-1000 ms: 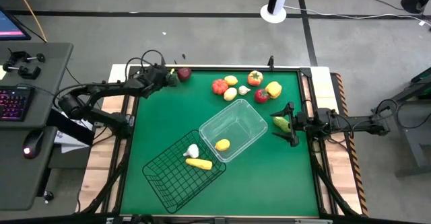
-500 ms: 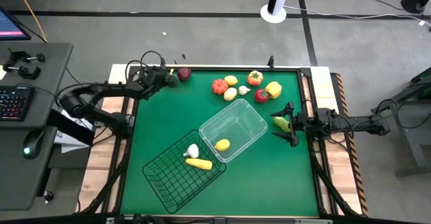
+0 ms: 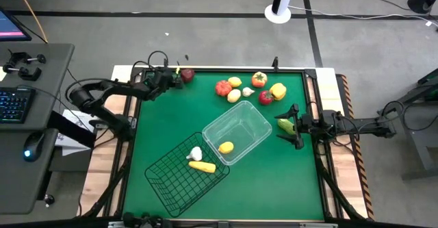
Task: Sort produce into baskets
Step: Put the green chili pepper into the wire basket
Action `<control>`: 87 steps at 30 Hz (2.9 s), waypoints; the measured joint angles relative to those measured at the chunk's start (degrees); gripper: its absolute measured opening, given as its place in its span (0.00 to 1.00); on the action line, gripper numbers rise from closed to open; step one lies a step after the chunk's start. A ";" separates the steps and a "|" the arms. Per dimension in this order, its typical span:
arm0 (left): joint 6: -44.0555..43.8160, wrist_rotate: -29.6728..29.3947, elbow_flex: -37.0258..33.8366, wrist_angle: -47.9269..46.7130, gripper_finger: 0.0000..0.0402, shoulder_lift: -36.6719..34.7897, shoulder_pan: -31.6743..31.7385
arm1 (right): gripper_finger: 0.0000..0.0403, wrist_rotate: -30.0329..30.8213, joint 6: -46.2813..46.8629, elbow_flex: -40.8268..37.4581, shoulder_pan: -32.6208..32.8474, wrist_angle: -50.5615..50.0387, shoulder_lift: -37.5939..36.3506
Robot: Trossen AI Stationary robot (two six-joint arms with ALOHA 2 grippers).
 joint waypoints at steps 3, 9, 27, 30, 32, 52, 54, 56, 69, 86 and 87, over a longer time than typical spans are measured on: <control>0.30 -0.06 0.27 0.10 0.00 0.78 0.04 | 0.89 0.01 -0.01 0.00 0.00 0.00 0.01; 4.36 3.66 0.44 -3.20 0.00 -0.12 0.00 | 0.89 0.00 -0.01 0.00 0.01 0.00 0.01; -7.36 19.58 0.39 -26.85 0.00 -6.53 -4.04 | 0.89 0.00 0.00 0.00 0.00 0.00 0.01; -10.28 24.59 -0.01 -27.48 0.00 -10.02 -7.43 | 0.89 0.00 0.01 -0.01 0.01 0.01 0.00; -11.70 21.94 0.05 -25.06 0.00 -14.24 -8.44 | 0.89 0.00 -0.02 0.02 0.01 -0.01 0.00; -2.18 11.85 0.22 -0.89 0.00 -0.84 3.89 | 0.89 0.00 -0.02 0.00 0.01 -0.01 0.00; -0.30 11.71 0.70 0.22 0.00 0.48 3.79 | 0.89 0.00 -0.01 0.01 0.01 0.01 0.00; 1.32 11.78 1.08 0.31 0.00 1.42 3.79 | 0.89 0.00 0.01 0.01 0.01 -0.01 0.00; -1.88 21.13 0.98 -16.42 0.00 -6.55 0.13 | 0.89 0.00 -0.02 0.02 0.01 0.01 0.00; -19.01 20.88 0.97 -24.47 0.00 -8.47 -22.70 | 0.89 0.00 0.01 -0.01 0.01 -0.01 0.00; -19.33 20.99 1.26 -24.53 0.00 -8.61 -24.26 | 0.89 0.00 -0.02 0.01 0.01 0.00 0.00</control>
